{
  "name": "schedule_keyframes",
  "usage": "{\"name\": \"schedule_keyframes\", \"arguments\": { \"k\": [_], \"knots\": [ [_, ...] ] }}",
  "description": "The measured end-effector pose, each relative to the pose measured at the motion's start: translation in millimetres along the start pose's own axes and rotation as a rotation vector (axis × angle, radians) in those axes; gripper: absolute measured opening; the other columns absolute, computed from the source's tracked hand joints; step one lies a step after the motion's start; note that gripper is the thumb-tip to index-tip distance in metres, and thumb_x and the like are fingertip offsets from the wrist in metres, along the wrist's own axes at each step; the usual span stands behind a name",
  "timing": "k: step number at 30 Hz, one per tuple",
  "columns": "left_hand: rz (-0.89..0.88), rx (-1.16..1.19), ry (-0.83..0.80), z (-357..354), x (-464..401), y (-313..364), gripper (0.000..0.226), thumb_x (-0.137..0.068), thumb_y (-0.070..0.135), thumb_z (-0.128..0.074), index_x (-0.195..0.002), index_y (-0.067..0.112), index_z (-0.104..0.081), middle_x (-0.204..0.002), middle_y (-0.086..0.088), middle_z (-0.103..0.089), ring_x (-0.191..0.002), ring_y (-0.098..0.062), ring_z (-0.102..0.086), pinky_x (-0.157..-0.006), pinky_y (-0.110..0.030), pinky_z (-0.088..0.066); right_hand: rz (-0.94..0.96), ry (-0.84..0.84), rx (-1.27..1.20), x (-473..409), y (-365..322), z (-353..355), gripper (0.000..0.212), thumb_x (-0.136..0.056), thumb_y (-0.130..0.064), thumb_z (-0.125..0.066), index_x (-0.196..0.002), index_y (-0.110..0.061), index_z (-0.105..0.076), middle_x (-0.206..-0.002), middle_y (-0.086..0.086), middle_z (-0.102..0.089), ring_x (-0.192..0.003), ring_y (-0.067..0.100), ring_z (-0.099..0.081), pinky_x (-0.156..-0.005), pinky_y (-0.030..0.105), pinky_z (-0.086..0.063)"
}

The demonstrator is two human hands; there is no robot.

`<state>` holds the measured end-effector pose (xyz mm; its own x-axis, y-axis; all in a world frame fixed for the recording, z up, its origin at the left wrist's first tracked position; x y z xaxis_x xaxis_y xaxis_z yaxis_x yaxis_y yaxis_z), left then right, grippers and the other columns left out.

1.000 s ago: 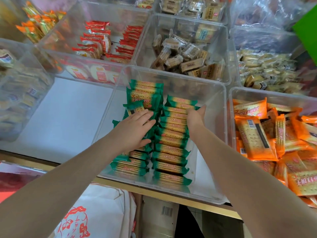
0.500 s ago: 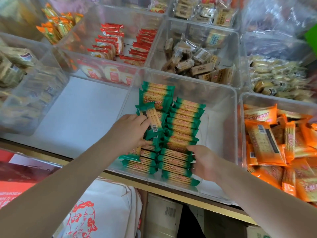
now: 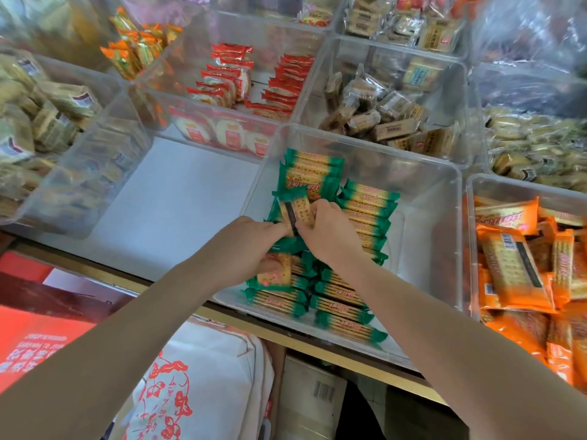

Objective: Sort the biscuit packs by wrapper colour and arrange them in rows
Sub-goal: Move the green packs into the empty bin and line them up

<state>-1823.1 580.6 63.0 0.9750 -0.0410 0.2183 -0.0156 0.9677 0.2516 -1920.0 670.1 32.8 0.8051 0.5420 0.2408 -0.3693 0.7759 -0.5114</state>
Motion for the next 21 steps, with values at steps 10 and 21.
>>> {"name": "schedule_keyframes", "arguments": {
  "k": [10,21],
  "knots": [
    [0.158,0.567,0.265,24.2,7.2,-12.3,0.024,-0.086,0.018,-0.062,-0.108,0.024,-0.053,-0.091,0.016,-0.056,-0.077,0.007,-0.051,-0.064,-0.002,-0.038,-0.093,-0.239,-0.223,-10.8,5.0,0.2,0.019,-0.084,-0.022,-0.066,-0.097,-0.007,-0.062,-0.09,0.005,-0.062,-0.076,0.017,-0.057,-0.059,0.027,-0.045],
    [0.233,1.157,0.198,12.0,-47.7,24.0,0.018,-0.086,0.012,-0.064,-0.1,0.022,-0.06,-0.091,0.01,-0.071,-0.083,-0.001,-0.066,-0.071,-0.013,-0.048,0.079,-0.021,0.191,-3.3,65.6,126.1,0.045,-0.085,-0.016,-0.063,-0.12,-0.02,-0.036,-0.097,0.001,-0.058,-0.075,0.017,-0.058,-0.058,0.029,-0.051]
  ]
}}
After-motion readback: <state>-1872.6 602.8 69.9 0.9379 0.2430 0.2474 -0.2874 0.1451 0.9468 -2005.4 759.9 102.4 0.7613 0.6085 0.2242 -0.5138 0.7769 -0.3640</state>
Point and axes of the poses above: each hand's wrist, its own x-axis away from the middle knuckle, its own z-axis out of the back of the hand, y = z × x, the point moved 5 cm from there along -x, towards the middle knuckle
